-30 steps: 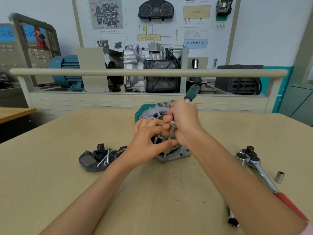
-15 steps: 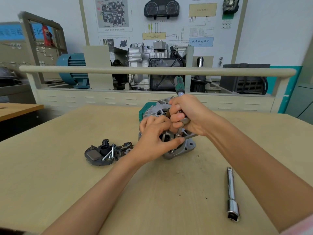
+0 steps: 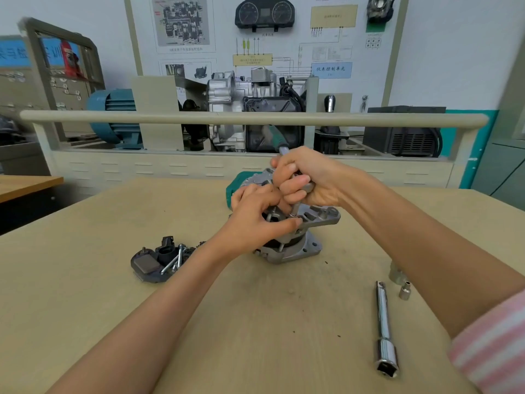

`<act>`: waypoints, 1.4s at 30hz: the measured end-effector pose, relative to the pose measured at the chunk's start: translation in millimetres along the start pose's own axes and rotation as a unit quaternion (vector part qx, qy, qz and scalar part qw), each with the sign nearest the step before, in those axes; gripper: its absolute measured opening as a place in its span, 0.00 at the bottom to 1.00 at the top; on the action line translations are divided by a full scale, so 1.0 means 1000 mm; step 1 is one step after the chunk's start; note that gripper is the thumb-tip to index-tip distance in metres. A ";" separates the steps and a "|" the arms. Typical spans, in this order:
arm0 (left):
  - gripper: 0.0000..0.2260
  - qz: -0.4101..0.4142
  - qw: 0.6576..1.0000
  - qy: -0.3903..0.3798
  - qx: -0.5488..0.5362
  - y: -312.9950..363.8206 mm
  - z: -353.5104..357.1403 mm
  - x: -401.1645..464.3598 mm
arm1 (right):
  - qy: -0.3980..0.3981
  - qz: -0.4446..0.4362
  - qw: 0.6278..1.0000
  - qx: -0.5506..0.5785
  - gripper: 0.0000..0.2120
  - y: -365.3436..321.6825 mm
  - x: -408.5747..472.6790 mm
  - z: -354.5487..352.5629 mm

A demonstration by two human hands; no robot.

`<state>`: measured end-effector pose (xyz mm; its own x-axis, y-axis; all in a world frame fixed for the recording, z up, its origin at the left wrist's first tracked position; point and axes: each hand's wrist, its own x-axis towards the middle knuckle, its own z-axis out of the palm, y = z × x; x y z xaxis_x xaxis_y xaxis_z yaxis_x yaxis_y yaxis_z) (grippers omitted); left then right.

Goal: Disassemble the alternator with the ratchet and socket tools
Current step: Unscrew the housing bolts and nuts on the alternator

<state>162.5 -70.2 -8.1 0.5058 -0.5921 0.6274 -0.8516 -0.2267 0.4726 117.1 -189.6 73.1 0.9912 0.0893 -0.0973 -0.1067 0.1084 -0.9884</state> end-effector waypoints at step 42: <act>0.08 -0.007 0.996 -0.020 -0.091 -0.017 -0.010 -0.016 | -0.015 0.006 0.990 -0.139 0.20 0.004 0.002 0.032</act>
<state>170.5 -48.7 -20.0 0.5085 -0.6206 0.5969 -0.8040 -0.0940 0.5872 116.0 -157.3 72.6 0.9868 0.1187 -0.1103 -0.0893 -0.1699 -0.9814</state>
